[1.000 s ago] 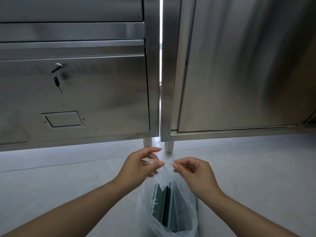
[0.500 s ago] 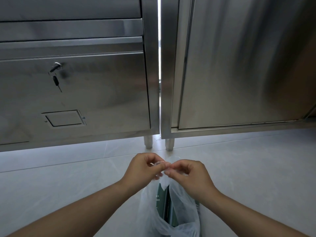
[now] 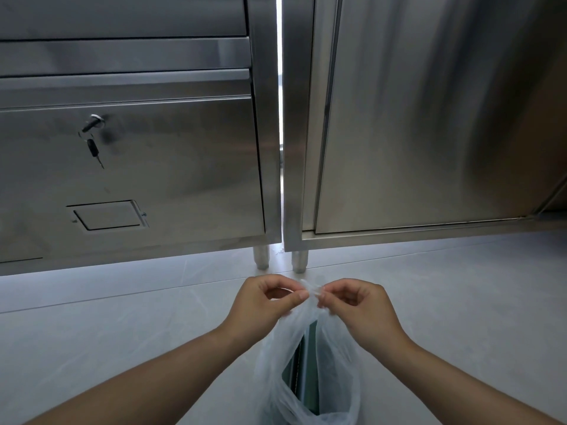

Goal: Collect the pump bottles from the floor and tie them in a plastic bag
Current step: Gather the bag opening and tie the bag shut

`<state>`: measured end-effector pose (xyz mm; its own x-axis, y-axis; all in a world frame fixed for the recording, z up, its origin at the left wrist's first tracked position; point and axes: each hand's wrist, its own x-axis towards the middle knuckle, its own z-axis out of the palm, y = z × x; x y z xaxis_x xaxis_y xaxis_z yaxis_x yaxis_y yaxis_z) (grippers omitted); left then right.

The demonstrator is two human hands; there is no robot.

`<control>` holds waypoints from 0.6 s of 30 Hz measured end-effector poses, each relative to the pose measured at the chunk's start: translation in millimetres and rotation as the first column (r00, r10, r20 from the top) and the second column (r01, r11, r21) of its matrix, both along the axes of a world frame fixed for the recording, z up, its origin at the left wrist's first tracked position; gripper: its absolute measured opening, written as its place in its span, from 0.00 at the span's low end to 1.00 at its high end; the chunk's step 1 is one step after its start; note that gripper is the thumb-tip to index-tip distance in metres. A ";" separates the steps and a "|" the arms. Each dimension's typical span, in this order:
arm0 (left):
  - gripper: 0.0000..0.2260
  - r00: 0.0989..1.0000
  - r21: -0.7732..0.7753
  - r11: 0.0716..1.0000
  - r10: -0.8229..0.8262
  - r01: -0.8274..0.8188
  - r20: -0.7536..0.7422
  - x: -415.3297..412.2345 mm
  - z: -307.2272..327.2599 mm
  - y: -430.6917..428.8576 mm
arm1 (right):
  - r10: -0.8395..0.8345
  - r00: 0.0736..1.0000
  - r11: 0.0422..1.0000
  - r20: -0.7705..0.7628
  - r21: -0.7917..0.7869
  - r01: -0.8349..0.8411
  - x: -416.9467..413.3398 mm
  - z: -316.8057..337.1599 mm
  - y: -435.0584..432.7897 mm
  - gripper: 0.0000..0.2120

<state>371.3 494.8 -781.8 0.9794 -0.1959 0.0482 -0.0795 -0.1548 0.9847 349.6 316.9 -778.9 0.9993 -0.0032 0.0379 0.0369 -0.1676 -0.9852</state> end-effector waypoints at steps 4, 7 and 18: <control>0.06 1.000 -0.001 1.000 -0.001 0.001 -0.001 2.7 -9.3 -13.1 | -0.043 0.999 0.999 -0.010 0.033 0.043 -2.5 -0.3 -6.3 0.07; 0.12 0.994 -0.044 0.995 -0.089 0.087 -0.057 3.3 -9.4 -22.1 | -0.054 0.999 0.996 -0.011 0.070 0.054 -3.3 0.3 -10.1 0.07; 0.02 0.998 -0.002 0.998 0.063 -0.063 0.007 8.0 -8.8 -16.9 | -0.125 0.991 0.992 -0.046 -0.012 0.124 -2.6 -0.9 -22.1 0.05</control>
